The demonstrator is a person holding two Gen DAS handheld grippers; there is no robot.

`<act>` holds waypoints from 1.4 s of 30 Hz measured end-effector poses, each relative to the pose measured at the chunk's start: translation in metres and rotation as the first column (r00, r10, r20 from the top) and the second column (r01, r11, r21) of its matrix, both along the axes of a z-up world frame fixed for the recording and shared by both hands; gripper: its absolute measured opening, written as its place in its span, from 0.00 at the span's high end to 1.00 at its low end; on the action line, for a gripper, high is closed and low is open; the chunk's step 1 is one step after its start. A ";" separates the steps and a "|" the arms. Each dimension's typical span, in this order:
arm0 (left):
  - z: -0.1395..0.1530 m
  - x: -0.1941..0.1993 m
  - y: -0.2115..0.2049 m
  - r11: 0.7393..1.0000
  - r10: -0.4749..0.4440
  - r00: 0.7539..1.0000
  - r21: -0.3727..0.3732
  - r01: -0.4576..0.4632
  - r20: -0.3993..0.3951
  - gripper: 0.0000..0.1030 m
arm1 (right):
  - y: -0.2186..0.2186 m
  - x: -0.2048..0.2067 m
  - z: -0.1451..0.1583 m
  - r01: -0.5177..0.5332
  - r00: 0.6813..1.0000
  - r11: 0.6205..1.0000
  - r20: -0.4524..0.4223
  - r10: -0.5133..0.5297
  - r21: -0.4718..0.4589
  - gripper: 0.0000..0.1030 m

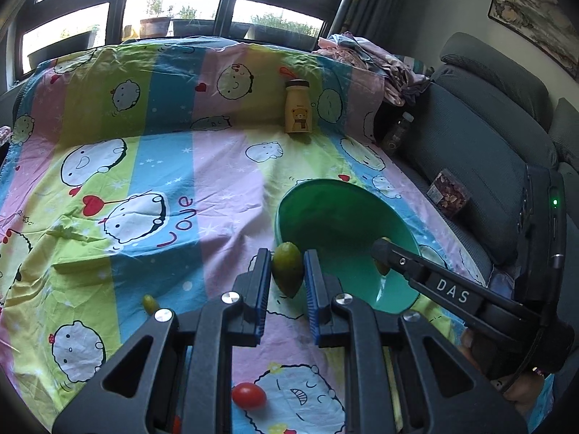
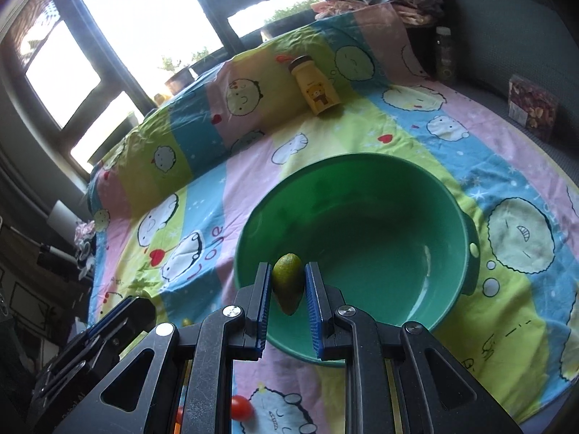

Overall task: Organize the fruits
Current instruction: 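Lift and carry the left tool's green fruit over the green bowl while the right tool carries its own, then open the left tool over the bowl while the right tool releases its green fruit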

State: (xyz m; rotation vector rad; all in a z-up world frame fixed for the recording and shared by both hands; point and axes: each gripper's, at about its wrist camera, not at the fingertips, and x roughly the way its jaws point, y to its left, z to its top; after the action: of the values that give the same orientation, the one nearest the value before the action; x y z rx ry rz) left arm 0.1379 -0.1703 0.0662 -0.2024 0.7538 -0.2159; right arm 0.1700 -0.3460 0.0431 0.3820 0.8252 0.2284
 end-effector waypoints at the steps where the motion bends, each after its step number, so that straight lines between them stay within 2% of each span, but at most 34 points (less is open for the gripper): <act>1: 0.000 0.003 -0.005 1.000 -0.009 1.000 0.004 0.009 -0.002 0.83 | -0.005 0.001 0.000 0.009 1.000 1.000 -0.001 -0.009 0.006 0.80; 11: -0.012 0.031 -0.042 0.997 -0.075 0.996 -0.011 0.074 -0.054 0.83 | -0.035 0.009 -0.009 0.073 0.997 0.996 -0.024 -0.072 0.045 0.80; 27: -0.033 0.055 -0.062 0.991 -0.129 0.983 -0.063 0.122 -0.130 0.83 | -0.053 0.021 -0.026 0.110 0.990 0.991 -0.100 -0.101 0.081 0.80; 42: -0.055 0.066 -0.079 0.983 -0.180 0.963 -0.068 0.169 -0.202 0.83 | -0.058 0.025 -0.036 0.146 0.979 0.988 -0.150 -0.138 0.047 0.80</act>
State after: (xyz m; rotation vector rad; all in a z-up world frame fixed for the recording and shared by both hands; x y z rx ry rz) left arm 0.2037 -0.2498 0.0109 -0.2078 0.9759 -0.3859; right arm 0.1950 -0.4041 0.0070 0.5145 0.9333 0.0918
